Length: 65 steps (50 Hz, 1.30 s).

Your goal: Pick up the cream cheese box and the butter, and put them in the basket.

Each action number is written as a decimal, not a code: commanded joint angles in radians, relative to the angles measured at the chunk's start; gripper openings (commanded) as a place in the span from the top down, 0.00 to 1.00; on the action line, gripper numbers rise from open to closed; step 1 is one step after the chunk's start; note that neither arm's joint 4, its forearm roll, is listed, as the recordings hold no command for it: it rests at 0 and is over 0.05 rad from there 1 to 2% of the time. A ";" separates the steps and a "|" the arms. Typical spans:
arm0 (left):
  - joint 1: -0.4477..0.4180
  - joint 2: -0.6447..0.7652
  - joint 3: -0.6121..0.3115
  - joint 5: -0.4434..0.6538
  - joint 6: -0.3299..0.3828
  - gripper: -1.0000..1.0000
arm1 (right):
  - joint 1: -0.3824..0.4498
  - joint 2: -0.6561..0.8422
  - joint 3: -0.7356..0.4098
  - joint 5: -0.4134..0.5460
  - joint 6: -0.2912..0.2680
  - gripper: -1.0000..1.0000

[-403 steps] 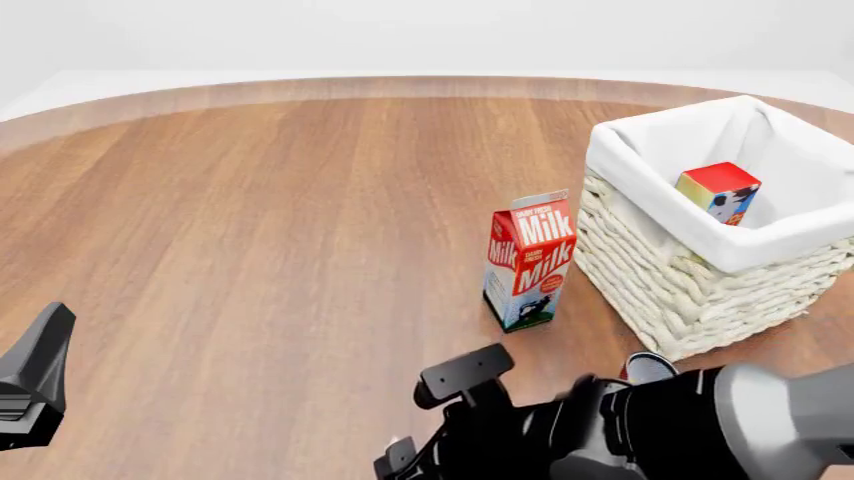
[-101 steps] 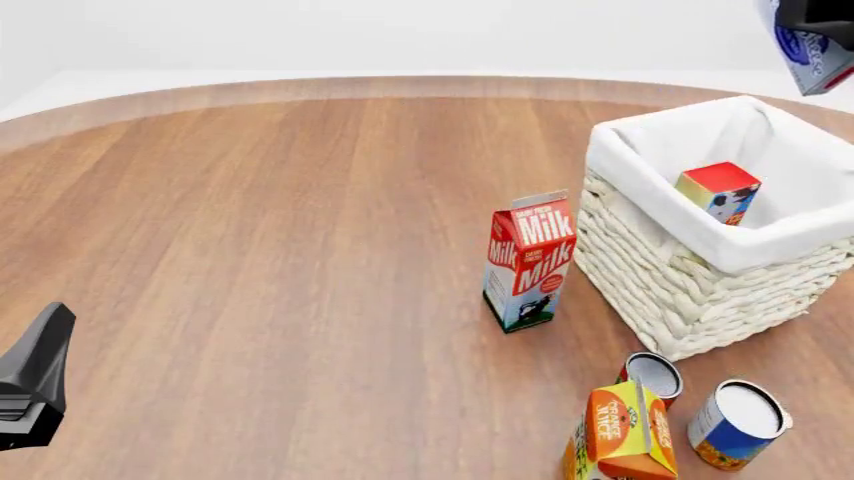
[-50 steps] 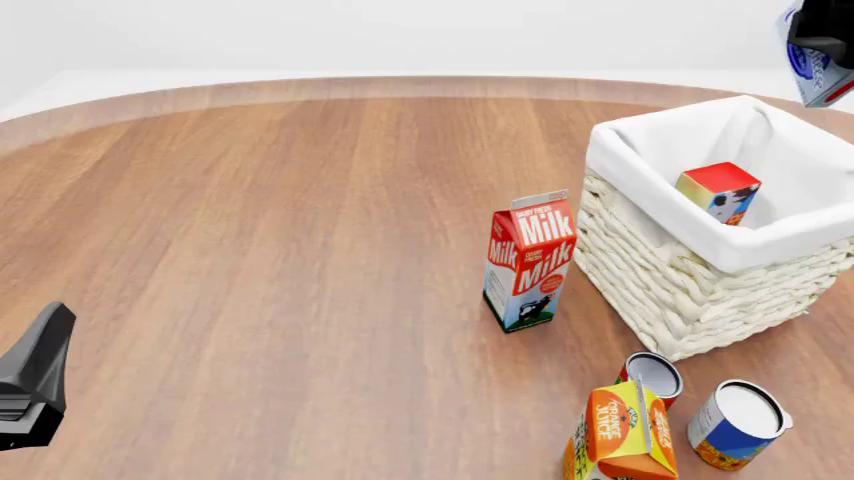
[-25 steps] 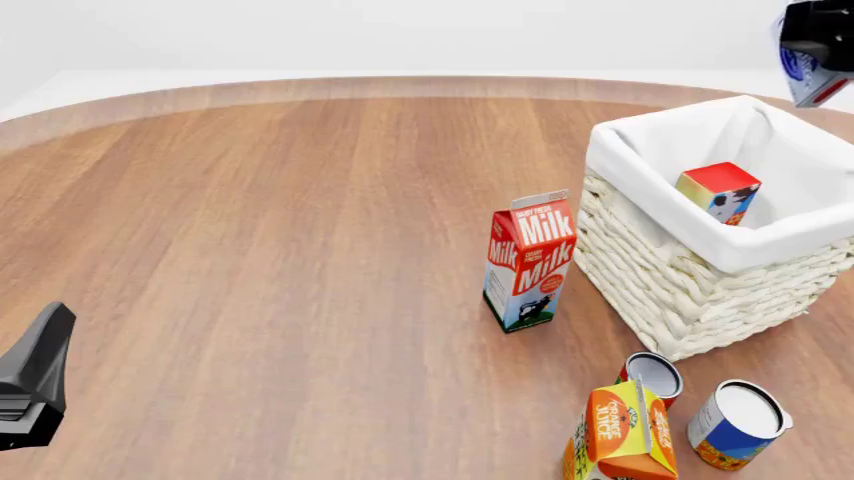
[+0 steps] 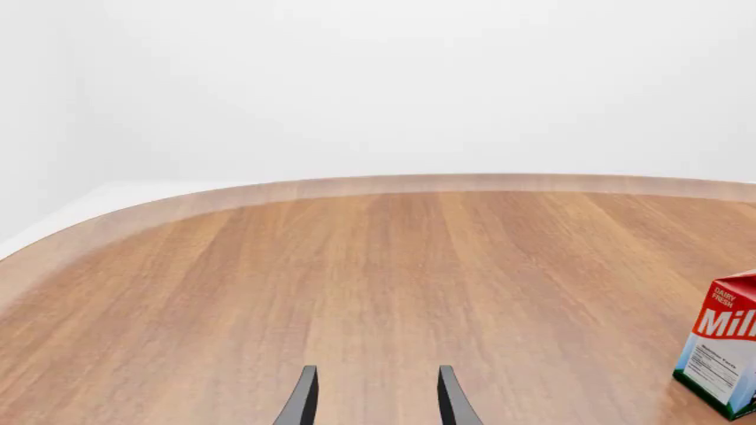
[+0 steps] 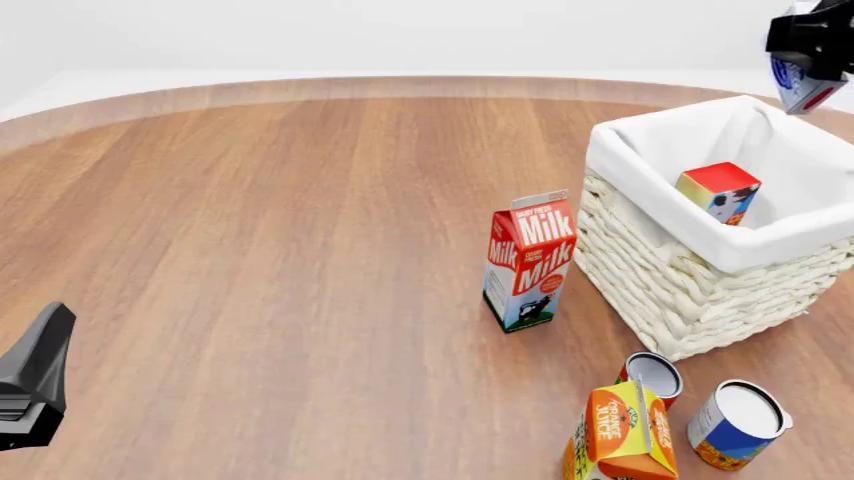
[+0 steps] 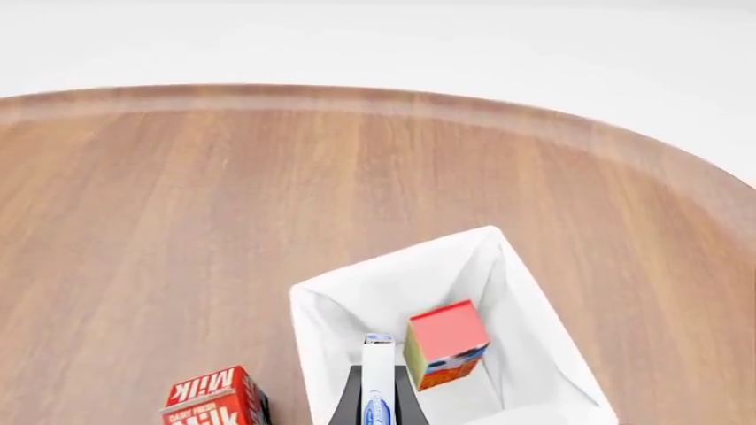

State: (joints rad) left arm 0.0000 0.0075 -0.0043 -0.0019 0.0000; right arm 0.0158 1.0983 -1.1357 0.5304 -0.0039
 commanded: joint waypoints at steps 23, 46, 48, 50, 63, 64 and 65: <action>0.000 0.000 0.000 0.000 0.000 0.00 | -0.032 0.032 0.037 -0.065 0.010 1.00; 0.000 0.000 0.000 0.000 0.000 0.00 | -0.037 0.064 0.072 -0.120 0.015 1.00; 0.000 0.000 0.000 0.000 0.000 0.00 | -0.038 0.069 0.068 -0.121 0.015 1.00; 0.000 0.000 0.000 0.000 0.000 0.00 | -0.035 0.069 0.071 -0.123 0.015 1.00; 0.000 0.000 0.000 0.000 0.000 0.00 | -0.053 0.081 0.079 -0.152 0.023 1.00; 0.000 0.000 0.000 0.000 0.000 0.00 | -0.059 0.085 0.078 -0.157 0.025 1.00; 0.000 0.000 0.000 0.000 0.000 0.00 | -0.059 0.085 0.078 -0.157 0.025 1.00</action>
State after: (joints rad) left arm 0.0000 0.0075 -0.0043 -0.0019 0.0000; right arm -0.0280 1.1744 -1.0554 0.3978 0.0094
